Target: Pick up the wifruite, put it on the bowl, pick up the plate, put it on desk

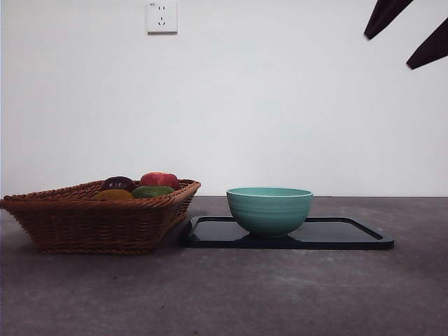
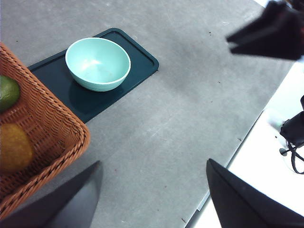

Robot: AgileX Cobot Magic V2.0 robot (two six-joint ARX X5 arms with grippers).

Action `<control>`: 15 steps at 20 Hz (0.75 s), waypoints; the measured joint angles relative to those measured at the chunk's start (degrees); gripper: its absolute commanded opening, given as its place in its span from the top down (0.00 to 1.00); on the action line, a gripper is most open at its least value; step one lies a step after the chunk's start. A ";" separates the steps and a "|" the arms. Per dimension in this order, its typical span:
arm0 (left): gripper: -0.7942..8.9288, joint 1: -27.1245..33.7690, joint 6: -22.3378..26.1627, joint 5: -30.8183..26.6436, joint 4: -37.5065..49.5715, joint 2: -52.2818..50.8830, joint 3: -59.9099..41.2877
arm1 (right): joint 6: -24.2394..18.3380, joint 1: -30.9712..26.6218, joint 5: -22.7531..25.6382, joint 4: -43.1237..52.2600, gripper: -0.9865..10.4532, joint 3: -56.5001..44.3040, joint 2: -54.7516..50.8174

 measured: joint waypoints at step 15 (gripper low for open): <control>0.57 0.00 0.00 0.00 -0.98 -0.02 0.00 | -5.16 -15.91 -10.51 7.93 0.63 23.23 46.90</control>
